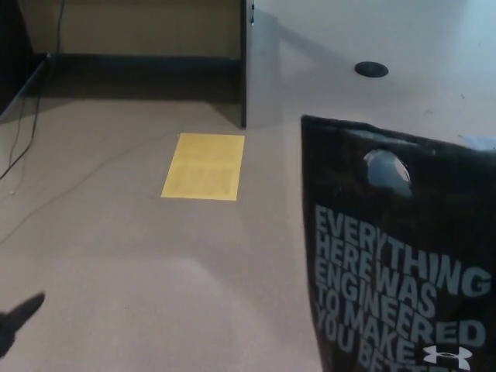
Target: A person is holding a plastic bag and the robot extends its left hand to grab the bag by hooking its thumb into the holes at the top and brings its hand down by its side. Then it extends its arm again to hand the plastic bag back to the person.
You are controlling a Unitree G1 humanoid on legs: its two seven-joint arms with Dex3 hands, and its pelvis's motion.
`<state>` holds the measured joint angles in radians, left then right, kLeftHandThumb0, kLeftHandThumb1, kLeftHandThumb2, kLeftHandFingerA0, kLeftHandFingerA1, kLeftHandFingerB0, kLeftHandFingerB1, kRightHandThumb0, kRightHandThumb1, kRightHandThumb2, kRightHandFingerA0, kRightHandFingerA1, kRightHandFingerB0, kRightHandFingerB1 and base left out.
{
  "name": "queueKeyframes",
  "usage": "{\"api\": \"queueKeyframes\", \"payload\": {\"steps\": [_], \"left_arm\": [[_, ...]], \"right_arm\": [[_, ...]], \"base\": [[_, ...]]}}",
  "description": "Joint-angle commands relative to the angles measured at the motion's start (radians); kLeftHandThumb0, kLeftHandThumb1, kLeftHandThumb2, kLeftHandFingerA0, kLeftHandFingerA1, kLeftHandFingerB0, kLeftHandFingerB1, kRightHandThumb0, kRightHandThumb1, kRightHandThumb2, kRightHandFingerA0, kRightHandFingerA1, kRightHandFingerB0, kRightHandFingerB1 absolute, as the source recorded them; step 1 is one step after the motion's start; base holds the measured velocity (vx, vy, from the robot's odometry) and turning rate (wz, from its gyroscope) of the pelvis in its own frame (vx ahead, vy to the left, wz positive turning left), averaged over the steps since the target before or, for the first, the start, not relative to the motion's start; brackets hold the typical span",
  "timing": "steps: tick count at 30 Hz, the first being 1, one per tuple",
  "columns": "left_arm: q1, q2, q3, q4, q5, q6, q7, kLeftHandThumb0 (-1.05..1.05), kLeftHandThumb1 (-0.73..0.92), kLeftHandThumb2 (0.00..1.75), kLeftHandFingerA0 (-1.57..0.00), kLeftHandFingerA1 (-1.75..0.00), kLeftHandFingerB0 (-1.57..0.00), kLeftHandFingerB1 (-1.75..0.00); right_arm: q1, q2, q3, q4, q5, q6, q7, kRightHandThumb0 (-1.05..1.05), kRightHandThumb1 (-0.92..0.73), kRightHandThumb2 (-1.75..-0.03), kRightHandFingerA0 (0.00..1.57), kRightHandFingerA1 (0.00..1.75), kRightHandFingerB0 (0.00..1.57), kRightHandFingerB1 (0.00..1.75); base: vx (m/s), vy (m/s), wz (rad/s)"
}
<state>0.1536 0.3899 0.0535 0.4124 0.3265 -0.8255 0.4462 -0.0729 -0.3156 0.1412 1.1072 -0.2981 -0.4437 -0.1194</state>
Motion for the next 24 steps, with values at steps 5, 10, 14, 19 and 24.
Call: {"api": "queueKeyframes", "payload": {"steps": [5, 10, 14, 19, 24], "left_arm": [[-0.127, -0.004, 0.035, -0.622, 0.020, 0.198, -0.141, -0.48, 0.51, 0.56, -0.31, -0.31, -0.27, -0.30], [-0.233, -0.034, -0.015, -0.751, 0.070, 0.348, -0.221, -0.27, 0.31, 0.88, -0.07, -0.51, -0.07, -0.49], [-0.338, -0.061, -0.059, -0.786, 0.094, 0.411, -0.266, -0.59, 0.40, 0.68, -0.07, -0.35, -0.10, -0.32], [-0.429, -0.108, -0.112, -0.820, 0.121, 0.508, -0.315, -0.62, 0.41, 0.68, -0.07, -0.36, -0.11, -0.33], [-0.457, -0.136, -0.150, -0.837, 0.197, 0.551, -0.345, -0.64, 0.44, 0.71, -0.07, -0.36, -0.10, -0.33]], "right_arm": [[0.014, -0.021, 0.003, 0.007, -0.009, -0.030, -0.012, -0.30, -0.69, -0.61, 0.80, 0.52, 0.65, 0.45], [0.021, -0.015, -0.005, 0.001, -0.001, -0.020, -0.002, -0.29, -0.69, -0.61, 0.80, 0.52, 0.64, 0.45], [0.020, -0.013, -0.008, 0.007, 0.001, -0.025, -0.010, -0.30, -0.68, -0.61, 0.81, 0.53, 0.66, 0.46], [0.023, -0.016, -0.004, 0.002, -0.006, -0.020, -0.012, -0.29, -0.69, -0.61, 0.80, 0.52, 0.65, 0.46], [0.029, -0.017, -0.006, -0.001, -0.003, -0.027, -0.008, -0.29, -0.68, -0.60, 0.81, 0.52, 0.65, 0.46]], "base": [[0.00, 0.000, 0.00], [0.00, 0.000, 0.00], [0.00, 0.000, 0.00], [0.00, 0.000, 0.00], [0.00, 0.000, 0.00]]}}
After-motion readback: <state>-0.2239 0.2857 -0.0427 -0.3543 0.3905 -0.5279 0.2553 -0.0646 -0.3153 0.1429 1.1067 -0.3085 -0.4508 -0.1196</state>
